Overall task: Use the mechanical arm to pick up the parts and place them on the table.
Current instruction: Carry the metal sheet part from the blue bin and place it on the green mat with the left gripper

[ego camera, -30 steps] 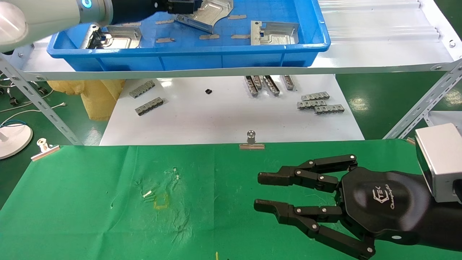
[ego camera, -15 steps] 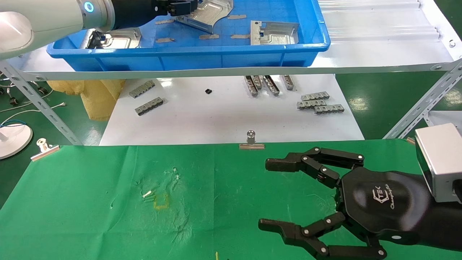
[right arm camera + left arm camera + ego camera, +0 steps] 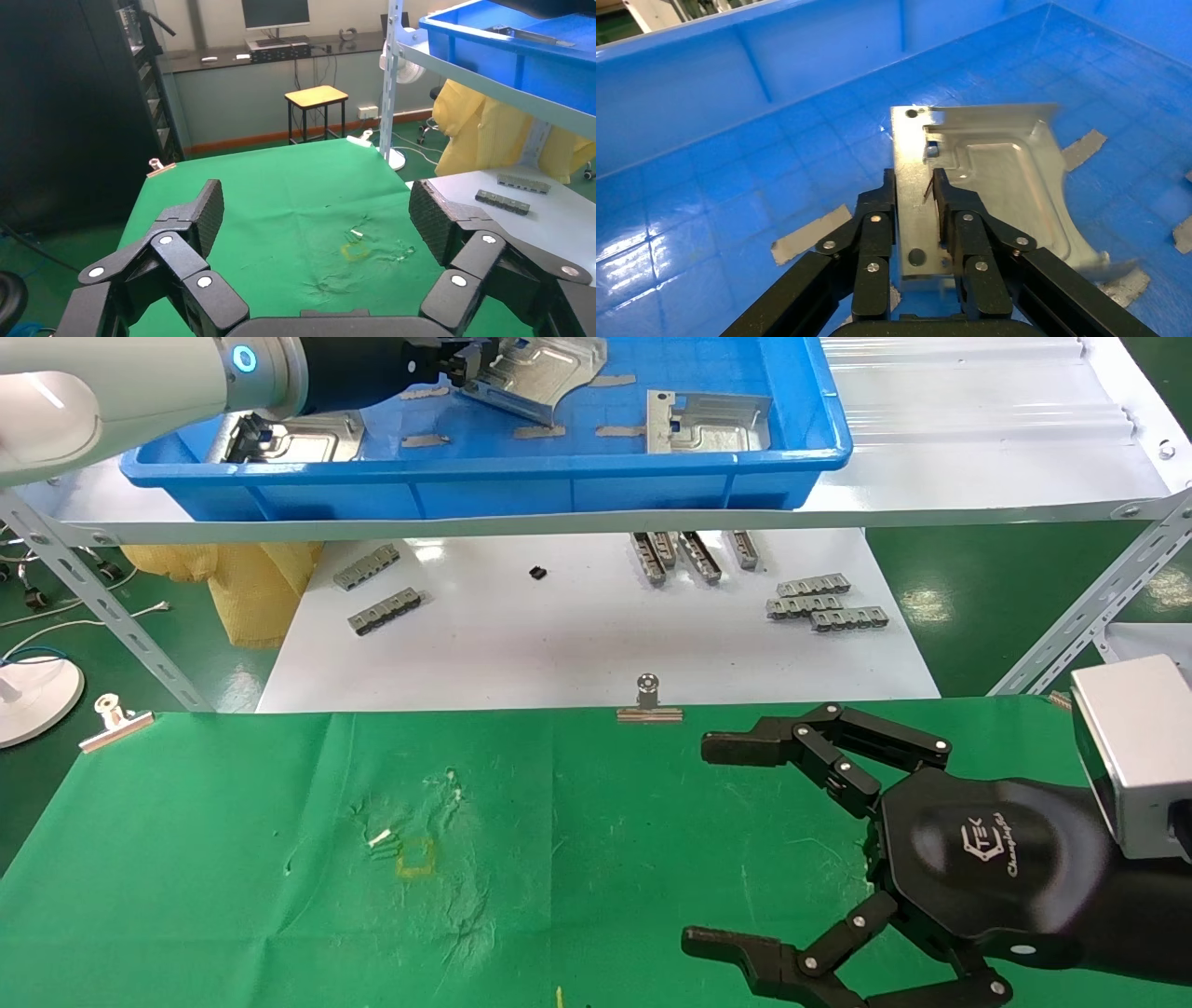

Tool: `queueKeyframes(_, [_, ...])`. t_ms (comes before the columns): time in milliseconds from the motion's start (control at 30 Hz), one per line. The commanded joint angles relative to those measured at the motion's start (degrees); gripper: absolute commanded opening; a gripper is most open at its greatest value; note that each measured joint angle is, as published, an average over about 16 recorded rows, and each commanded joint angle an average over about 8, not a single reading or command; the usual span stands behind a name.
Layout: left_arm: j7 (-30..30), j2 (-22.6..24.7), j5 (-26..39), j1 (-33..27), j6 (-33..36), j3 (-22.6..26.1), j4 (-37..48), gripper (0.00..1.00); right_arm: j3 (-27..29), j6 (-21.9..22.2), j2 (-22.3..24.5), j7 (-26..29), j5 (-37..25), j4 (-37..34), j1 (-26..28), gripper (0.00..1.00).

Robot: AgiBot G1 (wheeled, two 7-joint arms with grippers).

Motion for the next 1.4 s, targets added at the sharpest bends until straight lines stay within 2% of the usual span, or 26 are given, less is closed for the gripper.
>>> queueKeyframes(33, [-0.28,0.02,0.01,0.14,-0.04,0.57,-0.40,0.00,0.00,0.00,0.00,0.00,0.00,0.00,0.00,1.00])
queueKeyframes(233, [-0.20,-0.25,-1.79,-0.58,-0.37,0.97,-2.16,0.00,-0.01,0.00,0.00,0.00,0.00,0.00,0.00,1.00])
queueKeyframes(367, [1.96,-1.15,-4.36,-1.70,2.36,0.06,-4.17,0.00,-0.01,0.00,0.00,0.00,0.01,0.00,0.00,1.00])
queueKeyframes(867, [19.30,-10.28,-13.56,-2.32,30.39,-4.47,-7.87,0.00,-0.02,0.01,0.01,-0.01,0.01,0.00,0.00,1.00])
queueKeyframes(1167, [28.49,-14.14,-15.63,-3.08,45.62,-5.06,-6.57,0.00,-0.03,0.01,0.01,-0.01,0.02,0.00,0.01,1.00])
queueKeyframes(1400, [35.59,-18.61,-16.34,-1.32,52.41,-3.51,-8.85,0.00,-0.03,0.01,0.01,-0.01,0.02,0.00,0.01,1.00])
